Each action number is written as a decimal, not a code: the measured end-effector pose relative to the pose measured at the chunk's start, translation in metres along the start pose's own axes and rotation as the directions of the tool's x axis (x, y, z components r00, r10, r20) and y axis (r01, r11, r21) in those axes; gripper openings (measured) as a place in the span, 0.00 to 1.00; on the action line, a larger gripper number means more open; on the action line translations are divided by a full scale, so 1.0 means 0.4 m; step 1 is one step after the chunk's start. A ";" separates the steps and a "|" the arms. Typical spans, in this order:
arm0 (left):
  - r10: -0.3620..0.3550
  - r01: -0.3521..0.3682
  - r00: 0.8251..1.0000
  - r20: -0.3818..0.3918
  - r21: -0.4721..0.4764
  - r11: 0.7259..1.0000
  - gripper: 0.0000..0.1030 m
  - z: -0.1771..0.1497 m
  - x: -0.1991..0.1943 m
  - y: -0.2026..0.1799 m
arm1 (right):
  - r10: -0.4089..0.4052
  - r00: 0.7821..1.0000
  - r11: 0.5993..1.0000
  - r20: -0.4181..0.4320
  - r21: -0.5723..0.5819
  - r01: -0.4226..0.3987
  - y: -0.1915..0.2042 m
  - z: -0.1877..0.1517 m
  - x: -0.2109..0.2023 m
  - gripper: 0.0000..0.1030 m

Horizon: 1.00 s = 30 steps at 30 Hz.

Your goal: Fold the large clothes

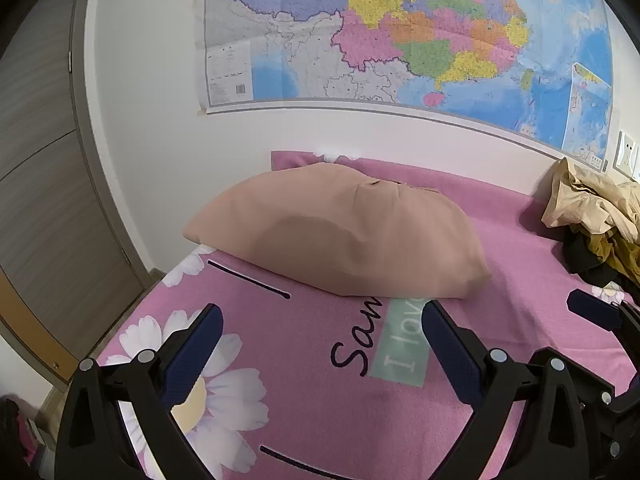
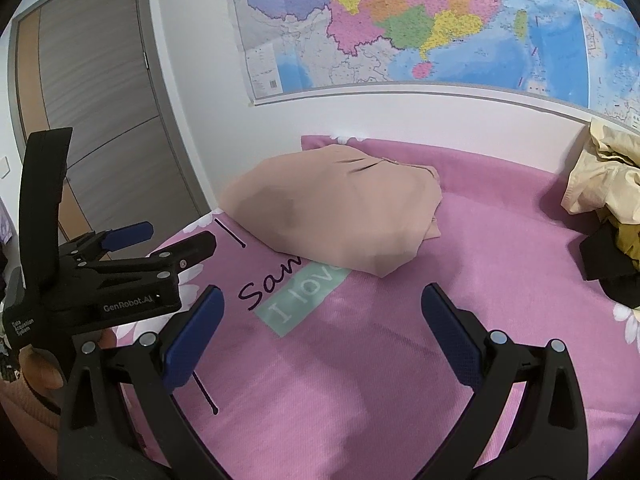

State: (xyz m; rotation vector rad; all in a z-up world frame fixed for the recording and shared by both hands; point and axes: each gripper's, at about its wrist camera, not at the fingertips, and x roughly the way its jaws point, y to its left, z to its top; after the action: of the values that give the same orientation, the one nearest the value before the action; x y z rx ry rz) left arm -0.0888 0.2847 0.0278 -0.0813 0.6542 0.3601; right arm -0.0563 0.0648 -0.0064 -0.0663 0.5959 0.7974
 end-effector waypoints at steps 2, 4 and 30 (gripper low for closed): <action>-0.001 0.001 1.000 0.000 0.000 1.000 0.93 -0.001 -0.002 0.001 | 0.003 1.000 1.000 0.004 -0.001 -0.003 0.002 -0.001 -0.004 0.94; -0.003 0.003 1.000 -0.001 0.000 1.000 0.93 0.000 -0.002 0.001 | 0.001 1.000 1.000 0.003 -0.003 -0.001 0.004 -0.002 -0.007 0.94; -0.008 0.008 1.000 0.015 0.011 1.000 0.93 -0.008 -0.030 -0.006 | 0.008 1.000 1.000 0.012 -0.004 -0.008 0.014 -0.007 -0.024 0.94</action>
State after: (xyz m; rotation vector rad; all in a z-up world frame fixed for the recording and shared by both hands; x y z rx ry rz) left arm -0.0988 0.2783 0.0325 -0.0705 0.6405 0.3488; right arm -0.0668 0.0615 -0.0028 -0.0626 0.5838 0.8060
